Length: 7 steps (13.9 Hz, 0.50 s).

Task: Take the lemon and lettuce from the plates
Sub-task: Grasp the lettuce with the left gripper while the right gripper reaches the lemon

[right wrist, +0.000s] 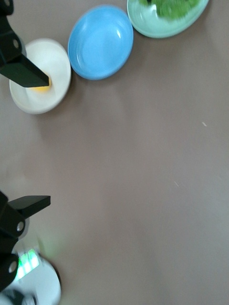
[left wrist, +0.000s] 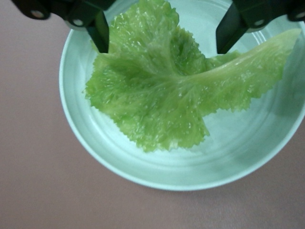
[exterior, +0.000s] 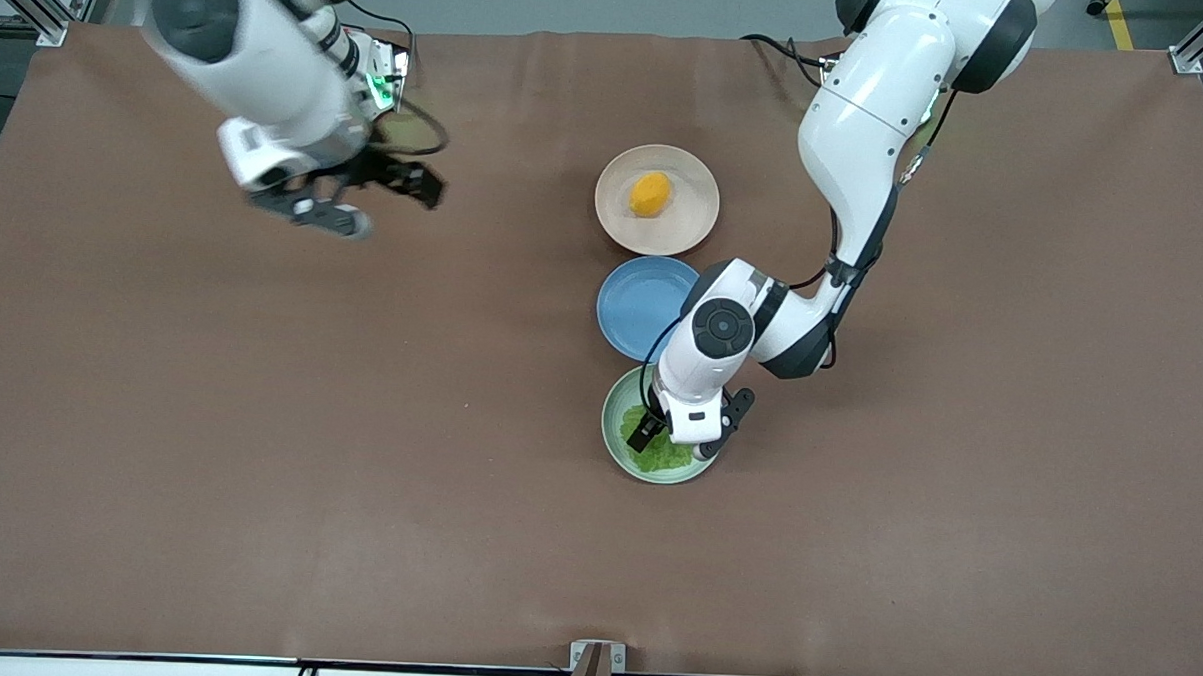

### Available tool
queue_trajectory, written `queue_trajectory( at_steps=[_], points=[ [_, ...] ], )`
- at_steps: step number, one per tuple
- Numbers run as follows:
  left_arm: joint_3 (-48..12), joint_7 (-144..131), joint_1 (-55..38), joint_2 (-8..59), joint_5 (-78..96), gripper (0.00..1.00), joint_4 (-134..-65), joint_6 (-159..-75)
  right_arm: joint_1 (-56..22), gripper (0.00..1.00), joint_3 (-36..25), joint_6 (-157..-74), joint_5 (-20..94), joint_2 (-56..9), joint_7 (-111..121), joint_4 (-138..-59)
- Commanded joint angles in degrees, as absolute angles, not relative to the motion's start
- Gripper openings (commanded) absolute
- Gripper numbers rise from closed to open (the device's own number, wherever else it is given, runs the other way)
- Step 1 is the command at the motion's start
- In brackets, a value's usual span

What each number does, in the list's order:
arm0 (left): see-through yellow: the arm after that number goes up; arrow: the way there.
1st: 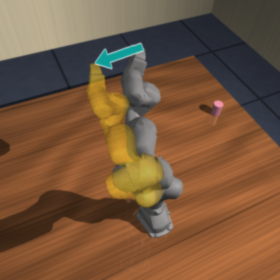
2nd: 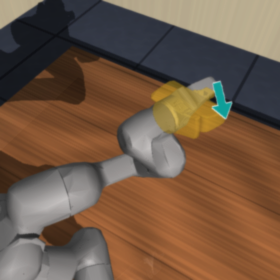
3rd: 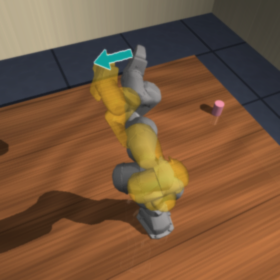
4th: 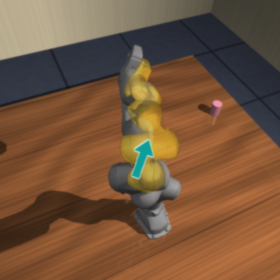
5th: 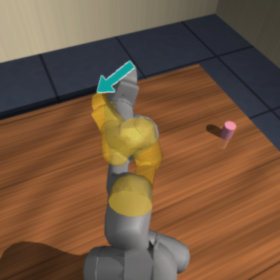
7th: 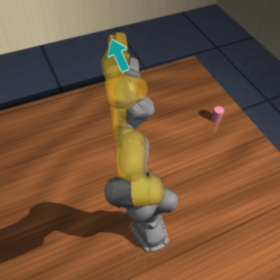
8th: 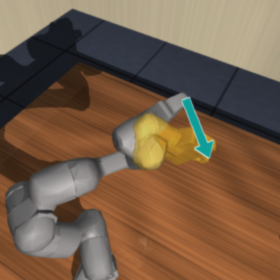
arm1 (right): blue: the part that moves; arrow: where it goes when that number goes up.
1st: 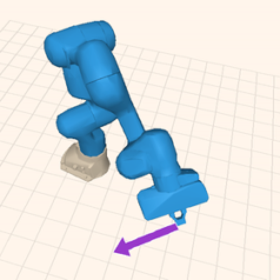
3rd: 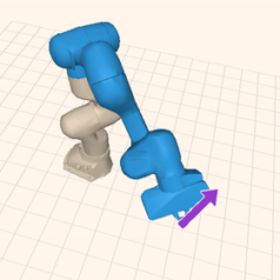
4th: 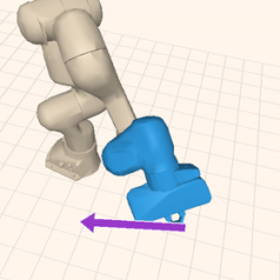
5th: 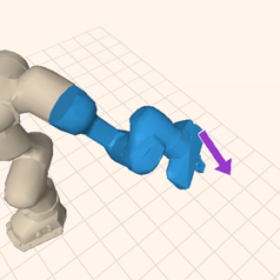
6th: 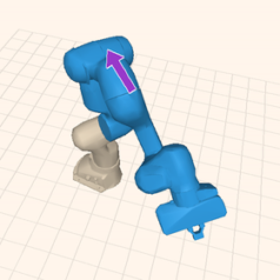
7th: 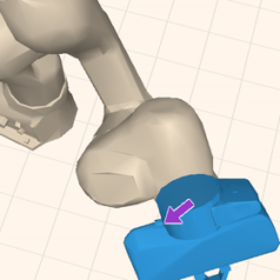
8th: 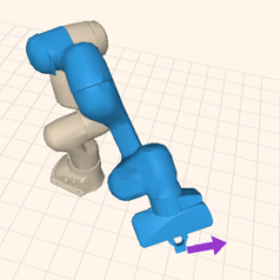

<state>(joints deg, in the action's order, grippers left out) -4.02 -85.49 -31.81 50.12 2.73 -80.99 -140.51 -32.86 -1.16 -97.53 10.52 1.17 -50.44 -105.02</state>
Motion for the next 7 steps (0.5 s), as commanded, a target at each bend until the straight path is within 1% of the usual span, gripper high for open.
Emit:
queue_trajectory(
  at_steps=[1, 3, 4, 5, 7],
  points=[
    [-3.6, -85.87, -32.43, 51.24, 4.13, 0.84, -79.72, -140.98, -42.15, 1.0, -2.02, -105.27, 11.6, 2.38, -62.71, -110.12],
    [-3.6, -85.78, -32.43, 50.89, 5.88, 0.66, -79.8, -140.98, -49.27, 1.0, -2.11, -110.72, 11.16, -1.47, -69.93, -110.83],
    [-3.6, -85.69, -32.34, 50.71, 6.06, 0.62, -79.72, -140.98, -52.09, 1.0, -2.02, -114.22, 10.99, -4.37, -73.7, -110.83],
    [-3.6, -85.61, -32.34, 50.71, 5.98, 0.55, -79.8, -140.89, -55.51, 1.0, -2.11, -118.0, 10.38, -7.18, -78.09, -110.83],
    [-3.52, -85.61, -32.26, 50.54, 5.89, 0.4, -79.8, -140.89, -60.01, 1.0, -2.11, -124.86, 5.65, -12.63, -85.22, -110.74]
  ],
)
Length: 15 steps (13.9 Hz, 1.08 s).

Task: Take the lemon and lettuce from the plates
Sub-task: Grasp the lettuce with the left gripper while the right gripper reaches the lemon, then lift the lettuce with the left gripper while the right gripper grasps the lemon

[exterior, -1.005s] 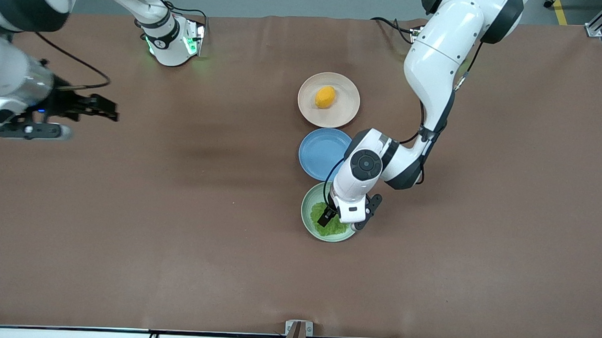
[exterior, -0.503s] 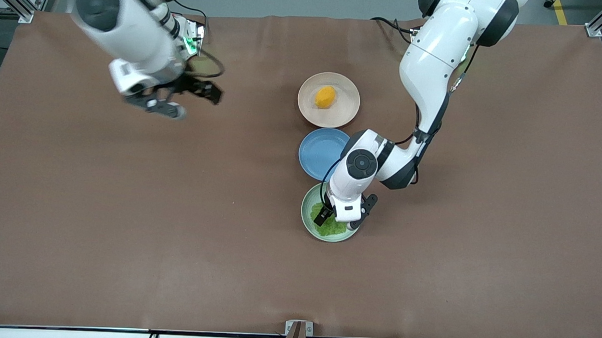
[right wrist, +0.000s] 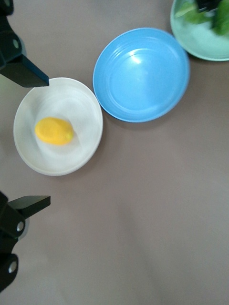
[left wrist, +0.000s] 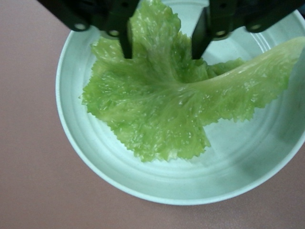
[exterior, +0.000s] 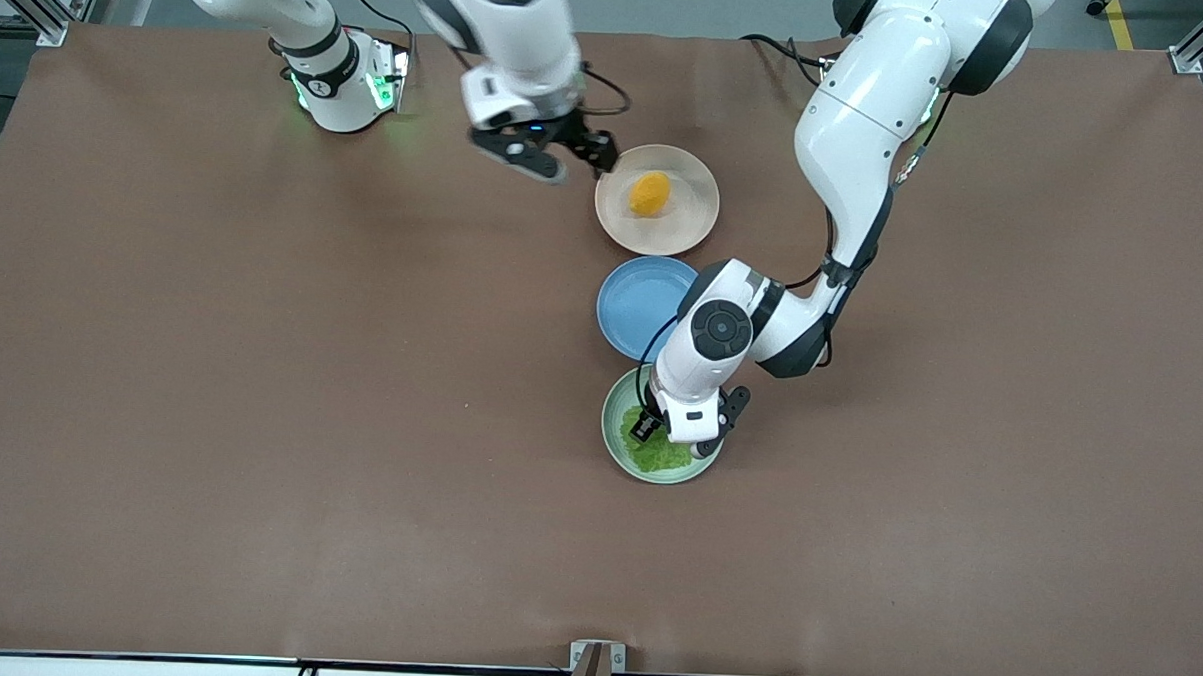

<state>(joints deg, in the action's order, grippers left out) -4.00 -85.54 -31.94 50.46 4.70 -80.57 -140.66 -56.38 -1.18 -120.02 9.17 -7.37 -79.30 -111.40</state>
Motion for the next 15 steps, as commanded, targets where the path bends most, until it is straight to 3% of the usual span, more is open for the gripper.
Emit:
queue_trajectory(
  at_steps=[1, 5, 7, 11, 15],
  points=[
    [-3.52, -85.61, -32.26, 50.54, 5.89, 0.32, -79.8, -140.89, -62.38, 1.0, -2.11, -127.33, 3.45, -15.35, -88.56, -110.66],
    [-3.6, -85.61, -32.34, 49.66, 5.98, 0.12, -79.8, -140.28, -66.7, 1.0, -2.11, -133.84, 0.09, -22.13, -96.49, -109.87],
    [-3.6, -85.69, -32.26, 49.05, 6.15, 0.07, -79.8, -140.19, -68.02, 1.0, -2.11, -134.82, 0.0, -25.12, -97.99, -108.47],
    [-3.6, -85.69, -32.08, 47.21, 6.15, 0.04, -79.8, -137.39, -69.43, 1.0, -2.2, -134.91, -0.18, -29.62, -100.9, -105.91],
    [-3.69, -85.35, -31.12, 41.15, 6.24, 0.03, -79.89, -127.82, -69.61, 1.0, -2.2, -137.1, -0.09, -31.37, -105.02, -105.29]
  ],
)
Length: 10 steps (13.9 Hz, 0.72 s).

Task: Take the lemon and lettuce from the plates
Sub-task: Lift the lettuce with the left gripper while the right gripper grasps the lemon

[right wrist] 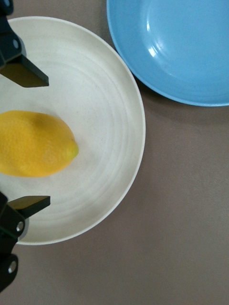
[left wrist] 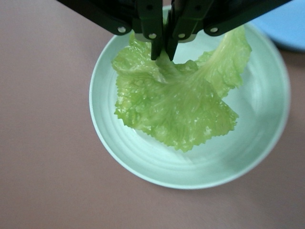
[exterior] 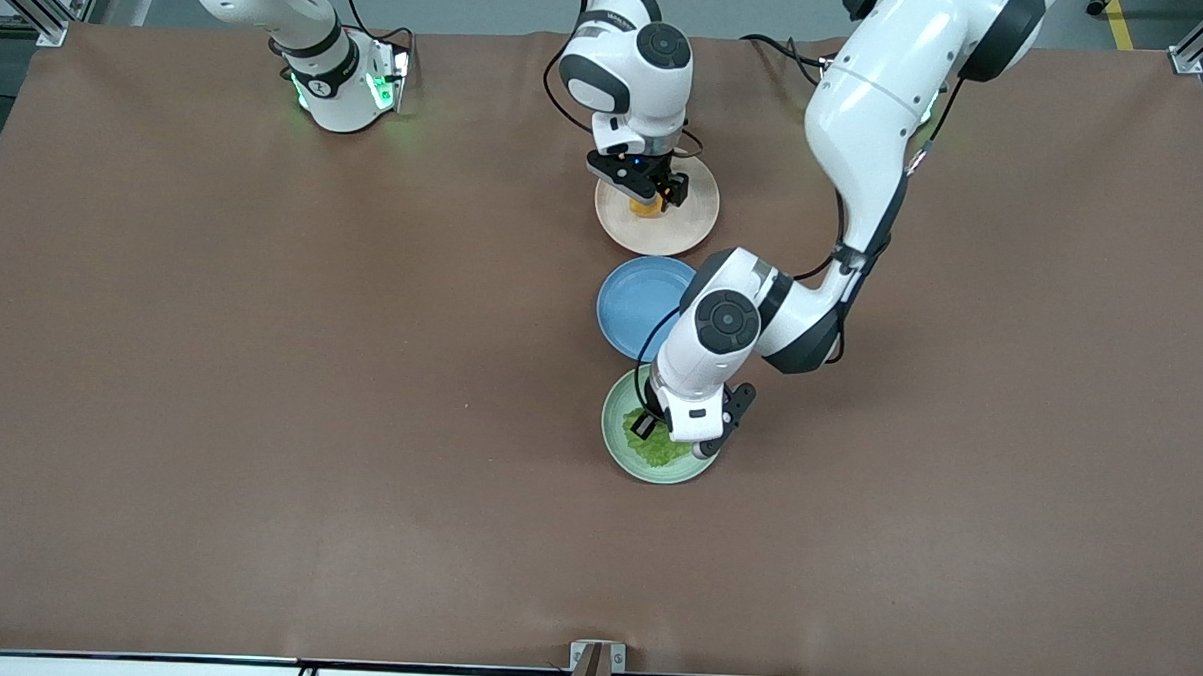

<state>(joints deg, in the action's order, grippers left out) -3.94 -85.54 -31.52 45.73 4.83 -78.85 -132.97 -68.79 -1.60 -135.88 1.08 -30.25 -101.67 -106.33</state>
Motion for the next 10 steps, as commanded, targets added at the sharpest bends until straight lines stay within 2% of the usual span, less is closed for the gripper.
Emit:
queue_trajectory(
  at_steps=[1, 5, 8, 10],
  points=[
    [-3.6, -84.91, -30.59, 39.39, 6.15, 0.03, -80.07, -125.97, -69.96, 1.0, -2.2, -137.46, -0.17, -32.07, -105.55, -105.29],
    [-3.6, -79.22, -25.59, 31.31, 6.15, 0.03, -83.3, -116.92, -70.22, 0.99, -2.2, -137.55, -0.09, -32.87, -105.73, -105.29],
    [-3.69, -70.43, -21.46, 24.28, 6.15, 0.03, -91.9, -114.79, -71.01, 0.96, -2.2, -137.9, -0.09, -33.22, -107.13, -105.21],
    [-3.6, -66.46, -19.52, 21.02, 6.15, 0.03, -97.44, -114.79, -71.02, 0.89, -2.2, -137.9, -0.18, -33.31, -107.4, -105.21]
  ],
)
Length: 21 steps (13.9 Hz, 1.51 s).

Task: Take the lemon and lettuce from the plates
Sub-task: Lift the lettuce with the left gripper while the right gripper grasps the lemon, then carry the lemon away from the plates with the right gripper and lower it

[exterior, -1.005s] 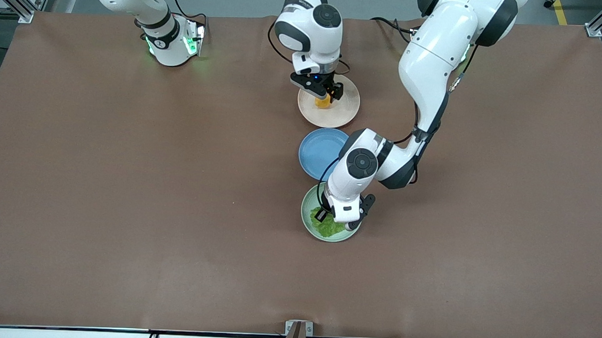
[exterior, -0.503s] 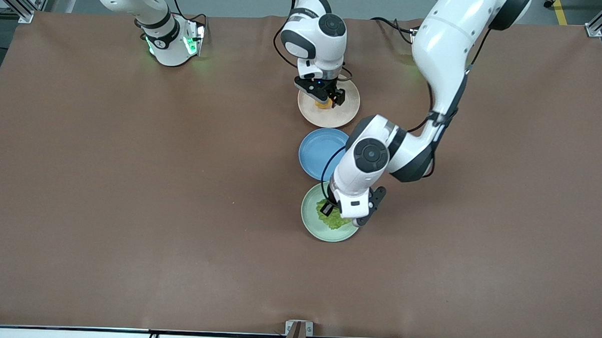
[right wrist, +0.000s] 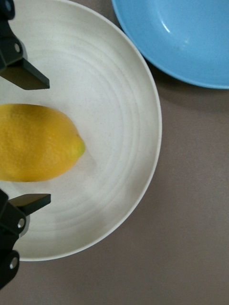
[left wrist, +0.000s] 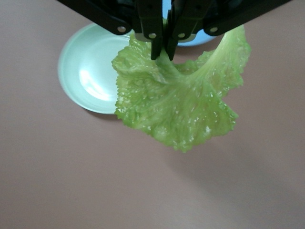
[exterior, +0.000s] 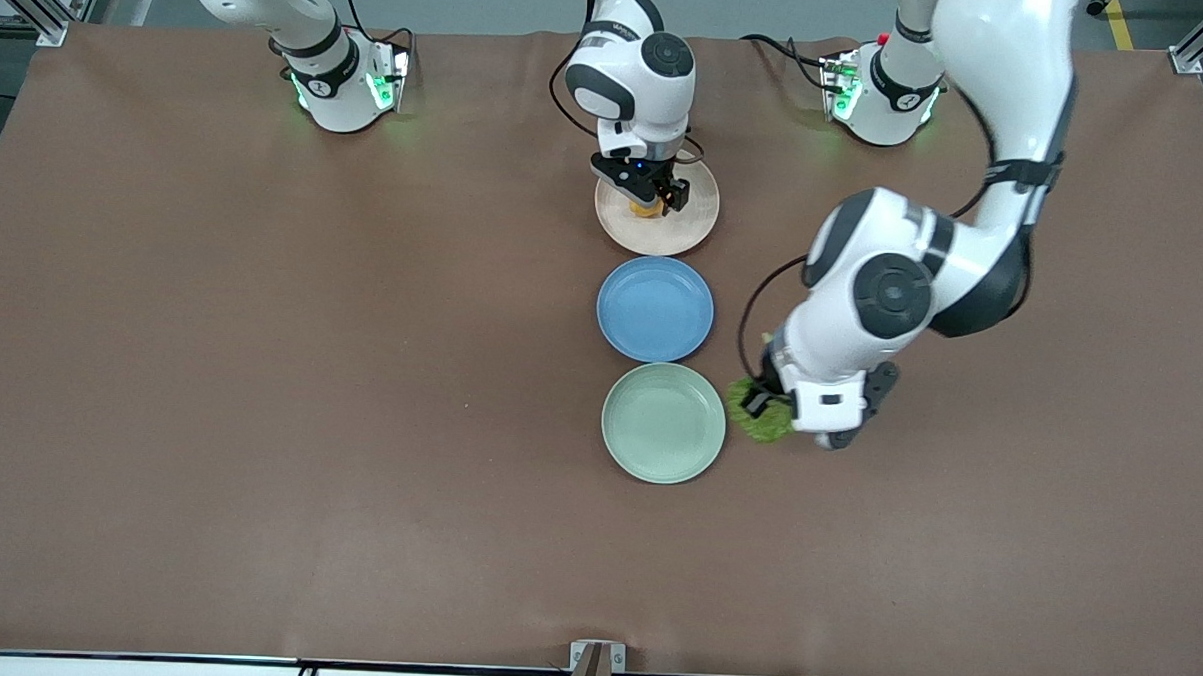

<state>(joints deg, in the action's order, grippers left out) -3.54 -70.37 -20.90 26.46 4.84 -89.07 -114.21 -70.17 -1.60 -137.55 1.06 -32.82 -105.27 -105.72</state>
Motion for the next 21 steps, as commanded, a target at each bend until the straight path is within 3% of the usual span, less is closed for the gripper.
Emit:
queue_trajectory(
  at_steps=[1, 4, 5, 6, 7, 8, 14, 21],
  points=[
    [-3.6, -64.71, -17.95, 19.96, 6.07, 0.03, -99.65, -115.22, -71.1, 0.84, -2.2, -137.9, -0.18, -33.4, -107.4, -105.21],
    [-3.52, -60.04, -14.16, 17.76, 5.89, 0.03, -105.1, -117.67, -72.07, 0.78, -2.29, -137.9, -0.26, -34.19, -107.4, -105.21],
    [-3.52, -58.99, -13.11, 17.32, 5.89, 0.03, -107.03, -119.69, -72.07, 0.7, -2.29, -137.81, -0.52, -34.19, -107.4, -105.21],
    [-3.52, -57.58, -12.4, 16.62, 5.89, 0.03, -109.31, -122.06, -72.07, 0.5, -2.29, -137.64, -1.83, -34.19, -107.32, -105.21],
    [-3.52, -56.35, -11.35, 16.26, 5.89, 0.03, -111.25, -123.99, -71.46, 0.17, -2.29, -137.03, -2.28, -33.93, -106.62, -105.12],
    [-3.52, -54.6, -10.64, 15.82, 5.8, 0.03, -113.01, -125.41, -70.67, 0.02, -2.37, -136.76, -2.2, -33.49, -106.52, -104.42],
    [-3.43, -53.35, -8.97, 16.08, 4.92, 0.03, -120.4, -134.98, -59.96, 0.0, -2.2, -123.76, -1.23, -23.75, -88.02, -102.04],
    [-3.34, -51.59, -7.82, 16.87, 3.96, 0.04, -126.12, -141.49, -35.8, 0.0, -2.37, -116.63, 2.29, -20.13, -45.68, -103.7]
  ],
)
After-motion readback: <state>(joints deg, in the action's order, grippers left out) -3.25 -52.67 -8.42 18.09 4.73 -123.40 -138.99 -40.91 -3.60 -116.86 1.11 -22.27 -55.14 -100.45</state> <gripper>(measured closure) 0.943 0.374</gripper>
